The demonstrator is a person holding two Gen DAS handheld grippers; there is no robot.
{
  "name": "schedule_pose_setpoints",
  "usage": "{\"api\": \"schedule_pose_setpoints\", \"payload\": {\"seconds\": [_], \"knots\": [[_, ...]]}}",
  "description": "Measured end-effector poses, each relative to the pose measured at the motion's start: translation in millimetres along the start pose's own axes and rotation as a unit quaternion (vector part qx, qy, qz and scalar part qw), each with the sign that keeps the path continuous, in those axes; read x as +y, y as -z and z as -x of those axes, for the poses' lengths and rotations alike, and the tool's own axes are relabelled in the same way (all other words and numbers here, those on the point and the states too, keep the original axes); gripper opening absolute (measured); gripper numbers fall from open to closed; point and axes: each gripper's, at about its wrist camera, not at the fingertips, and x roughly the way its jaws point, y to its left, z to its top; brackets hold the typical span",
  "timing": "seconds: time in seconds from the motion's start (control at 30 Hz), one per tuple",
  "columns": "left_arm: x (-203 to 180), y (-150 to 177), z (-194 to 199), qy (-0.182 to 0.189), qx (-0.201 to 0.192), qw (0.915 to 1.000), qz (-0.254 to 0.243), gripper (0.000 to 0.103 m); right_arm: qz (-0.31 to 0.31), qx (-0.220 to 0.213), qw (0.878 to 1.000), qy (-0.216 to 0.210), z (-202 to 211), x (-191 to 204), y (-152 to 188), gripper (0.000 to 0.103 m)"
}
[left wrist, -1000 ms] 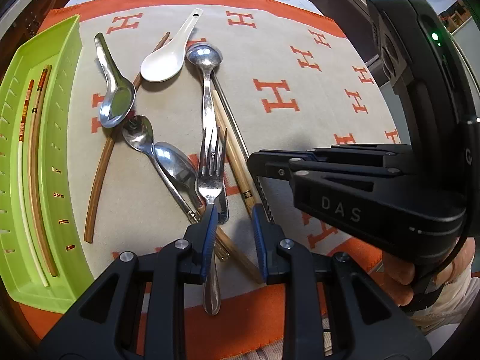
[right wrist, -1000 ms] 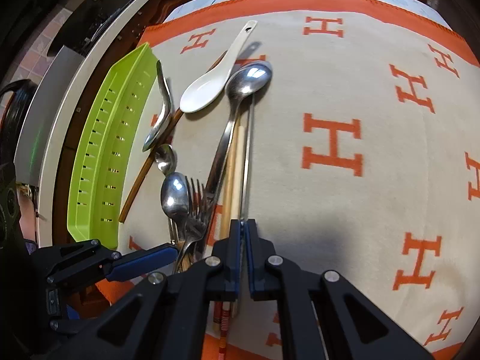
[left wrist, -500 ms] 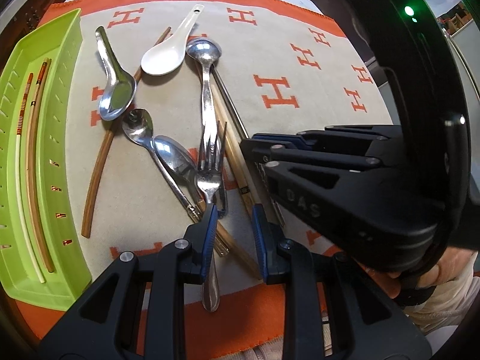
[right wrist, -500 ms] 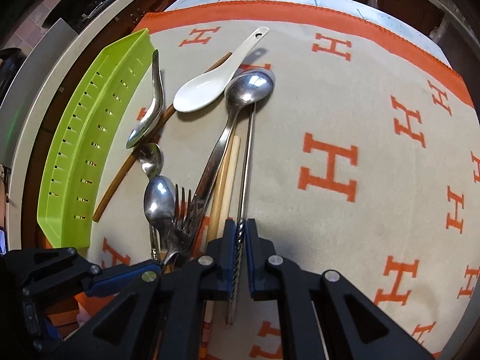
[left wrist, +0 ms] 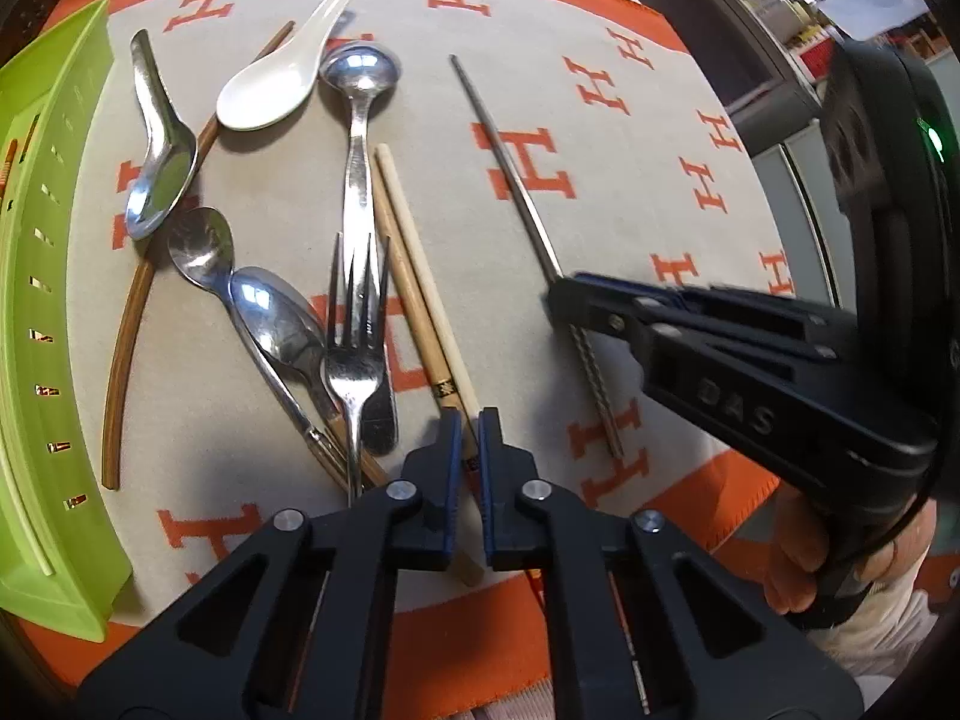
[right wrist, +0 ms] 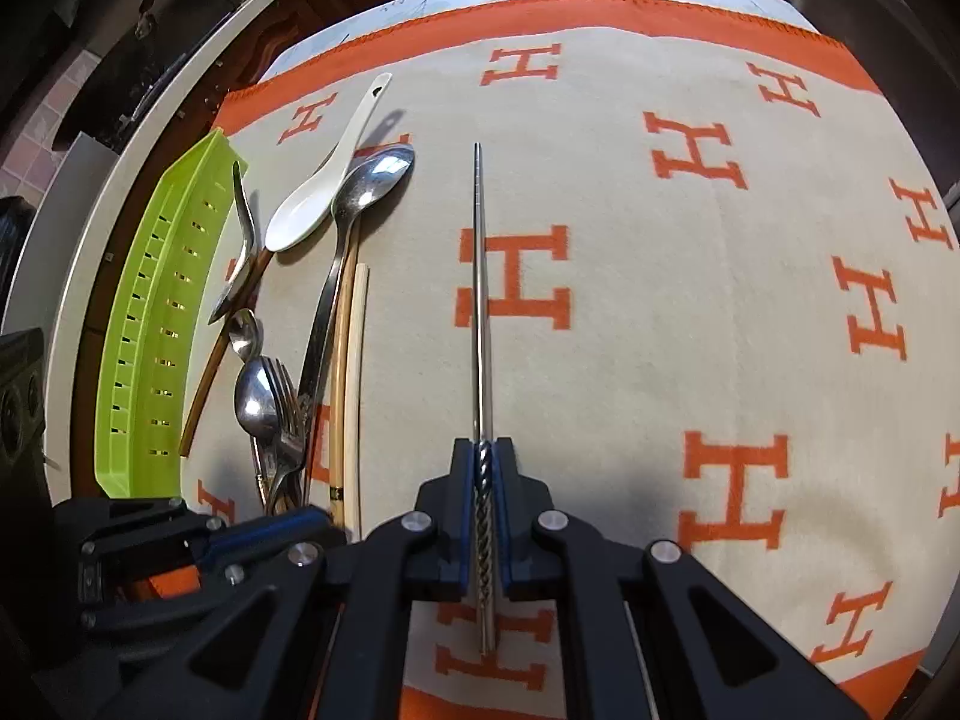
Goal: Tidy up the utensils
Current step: 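Grasp a twisted steel chopstick with the right tool while the left tool grasps a plain wooden chopstick, then lift both chopsticks, lower them into the green tray and open both tools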
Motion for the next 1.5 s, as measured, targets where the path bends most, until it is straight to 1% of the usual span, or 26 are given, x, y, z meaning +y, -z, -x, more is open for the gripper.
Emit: {"api": "schedule_pose_setpoints", "payload": {"seconds": [0.07,0.17,0.27,0.3,0.37,0.53,0.63,0.73,0.8,0.93,1.03,1.17,1.37,1.5], "knots": [[0,-3,-1,-0.011,0.001,0.9999,0.002,0.003,-0.003,-0.001,1.0,-0.005,0,-2,0,0.006],[3,-4,-5,-0.008,0.006,0.9999,0.009,0.003,-0.003,-0.002,1.0,-0.009,1,-2,3,0.006],[1,-5,-8,-0.015,0.006,0.9998,0.008,0.003,0.0,-0.003,1.0,-0.01,3,-5,5,0.006],[1,-5,-8,-0.019,0.007,0.9998,0.008,0.005,0.001,-0.004,1.0,-0.01,3,-5,5,0.006],[-2,-7,-10,-0.05,0.008,0.9987,0.004,0.006,0.001,-0.004,1.0,-0.01,4,-6,5,0.006],[-18,-16,-19,-0.099,0.012,0.9949,-0.018,0.007,-0.002,-0.007,1.0,-0.016,2,-5,4,0.006],[-27,-20,-24,-0.124,0.014,0.9916,-0.036,0.008,-0.005,-0.008,1.0,-0.021,3,-7,4,0.006],[-31,-22,-26,-0.133,0.014,0.9901,-0.045,0.008,-0.01,-0.008,0.999,-0.029,3,-9,4,0.006],[-29,-22,-24,-0.125,0.007,0.9913,-0.04,0.007,-0.02,-0.008,0.999,-0.037,3,-12,4,0.006],[-16,-17,-12,-0.09,-0.008,0.9956,-0.023,0.005,-0.046,-0.005,0.997,-0.061,4,-18,8,0.006],[-17,-8,3,-0.074,-0.024,0.9964,-0.034,0.004,-0.063,0.0,0.994,-0.085,7,-20,14,0.006],[-24,0,21,-0.049,-0.036,0.9971,-0.045,0.004,-0.074,-0.007,0.992,-0.101,14,-19,20,0.006],[-28,13,47,-0.037,-0.056,0.9962,-0.056,0.004,-0.078,-0.026,0.99,-0.115,34,-10,23,0.006],[-28,16,69,-0.033,-0.082,0.9949,-0.049,0.004,-0.08,-0.044,0.988,-0.124,50,-3,23,0.006]]}}
